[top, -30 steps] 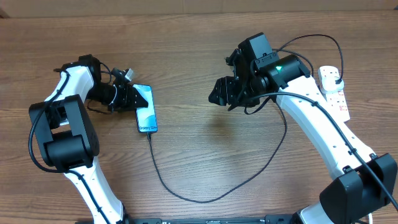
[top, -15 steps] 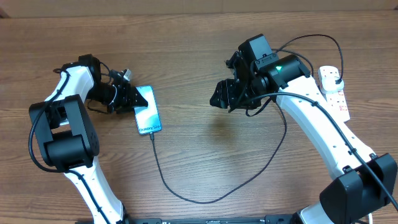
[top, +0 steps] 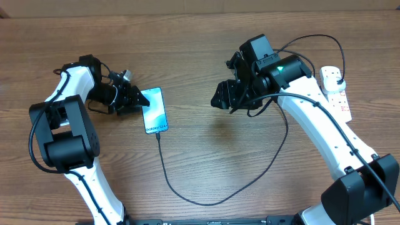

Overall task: Plug charger to phone and switch on socket
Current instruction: 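Lay the phone flat on the table and open the left gripper, then raise the left gripper away and move the right gripper toward the power strip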

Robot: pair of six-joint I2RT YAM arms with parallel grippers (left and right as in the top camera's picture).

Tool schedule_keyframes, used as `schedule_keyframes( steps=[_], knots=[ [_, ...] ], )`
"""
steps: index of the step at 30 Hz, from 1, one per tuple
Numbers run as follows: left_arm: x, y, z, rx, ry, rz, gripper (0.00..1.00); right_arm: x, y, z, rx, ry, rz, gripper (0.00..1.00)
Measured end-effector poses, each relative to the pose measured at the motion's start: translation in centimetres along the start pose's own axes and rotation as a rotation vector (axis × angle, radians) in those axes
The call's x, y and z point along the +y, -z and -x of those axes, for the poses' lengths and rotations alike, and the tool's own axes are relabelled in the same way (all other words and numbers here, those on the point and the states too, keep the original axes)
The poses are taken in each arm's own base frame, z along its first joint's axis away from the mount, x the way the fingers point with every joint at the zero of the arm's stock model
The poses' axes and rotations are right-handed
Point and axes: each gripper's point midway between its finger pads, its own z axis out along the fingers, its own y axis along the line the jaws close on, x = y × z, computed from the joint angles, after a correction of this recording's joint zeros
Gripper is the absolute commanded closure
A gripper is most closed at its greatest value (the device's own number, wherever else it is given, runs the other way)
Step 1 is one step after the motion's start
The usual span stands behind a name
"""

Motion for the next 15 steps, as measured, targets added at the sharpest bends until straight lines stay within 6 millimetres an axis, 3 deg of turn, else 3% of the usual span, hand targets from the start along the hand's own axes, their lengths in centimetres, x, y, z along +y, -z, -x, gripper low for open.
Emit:
schedule_keyframes(
  steps=[3,9,12,15],
  knots=[
    [-0.1,0.0,-0.3,0.011,0.013,-0.002,0.29,0.0,0.0,-0.1,0.002,0.006,0.000,0.36],
    [-0.9,1.3,1.0,-0.021,-0.010,0.002,0.26,0.0,0.0,0.0,0.001,0.012,-0.001,0.36],
    [-2.1,2.9,2.3,-0.069,-0.040,0.007,0.25,0.0,0.0,0.0,-0.001,0.015,0.000,0.37],
    [-4.3,5.8,3.9,-0.153,-0.079,0.013,0.24,-0.5,0.2,0.2,-0.006,0.004,-0.002,0.38]
  ],
)
